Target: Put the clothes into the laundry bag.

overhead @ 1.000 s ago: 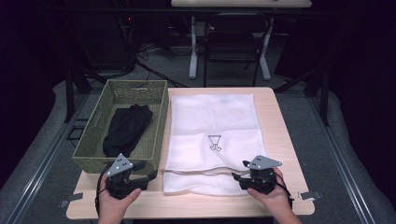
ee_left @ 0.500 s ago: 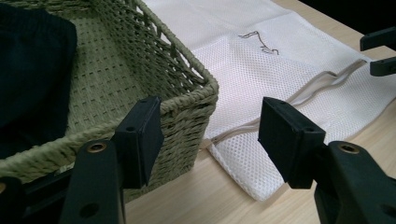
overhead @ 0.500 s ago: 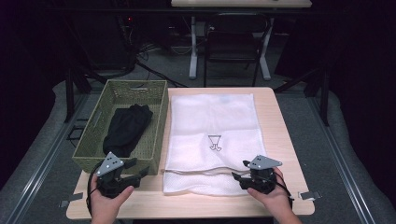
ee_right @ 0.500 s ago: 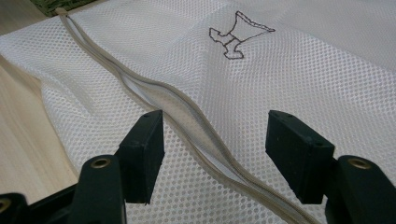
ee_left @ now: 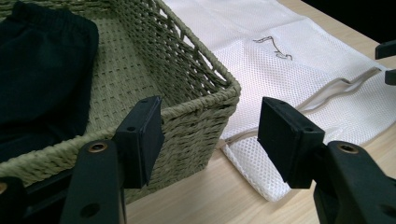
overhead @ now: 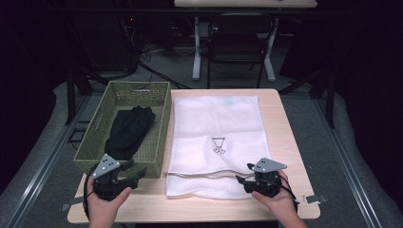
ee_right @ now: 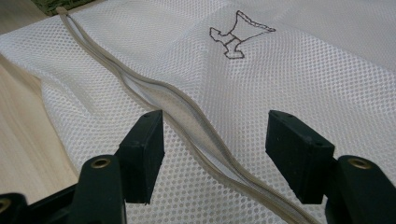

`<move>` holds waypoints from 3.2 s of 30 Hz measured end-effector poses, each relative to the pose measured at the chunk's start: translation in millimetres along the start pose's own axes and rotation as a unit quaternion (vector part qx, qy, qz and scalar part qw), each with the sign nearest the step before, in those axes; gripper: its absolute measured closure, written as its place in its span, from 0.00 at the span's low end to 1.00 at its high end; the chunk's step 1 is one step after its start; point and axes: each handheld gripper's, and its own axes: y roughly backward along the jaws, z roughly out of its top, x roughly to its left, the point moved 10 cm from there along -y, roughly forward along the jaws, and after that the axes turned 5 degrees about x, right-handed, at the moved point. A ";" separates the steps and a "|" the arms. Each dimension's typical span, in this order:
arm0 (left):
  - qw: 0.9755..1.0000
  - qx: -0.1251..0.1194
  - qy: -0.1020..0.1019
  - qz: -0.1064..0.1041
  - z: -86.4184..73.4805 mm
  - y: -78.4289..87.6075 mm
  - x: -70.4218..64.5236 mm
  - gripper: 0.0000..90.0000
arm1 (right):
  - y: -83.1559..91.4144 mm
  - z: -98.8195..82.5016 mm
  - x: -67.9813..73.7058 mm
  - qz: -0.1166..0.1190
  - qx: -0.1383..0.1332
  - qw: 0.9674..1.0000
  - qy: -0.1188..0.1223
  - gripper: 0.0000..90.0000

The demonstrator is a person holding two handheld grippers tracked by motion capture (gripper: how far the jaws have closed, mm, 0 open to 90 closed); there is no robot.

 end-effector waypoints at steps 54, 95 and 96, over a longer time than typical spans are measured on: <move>0.997 0.049 0.013 0.055 59.0 -11.7 62.4 0.48 | -1.2 -0.3 0.6 0.000 0.000 1.000 0.000 0.41; 0.983 0.137 0.056 0.109 75.5 -47.6 115.7 0.43 | -2.4 -1.1 0.8 0.001 0.003 1.000 0.002 0.41; 0.982 0.139 0.056 0.113 74.8 -49.1 118.4 0.43 | -2.4 -1.1 0.8 0.001 0.003 1.000 0.002 0.41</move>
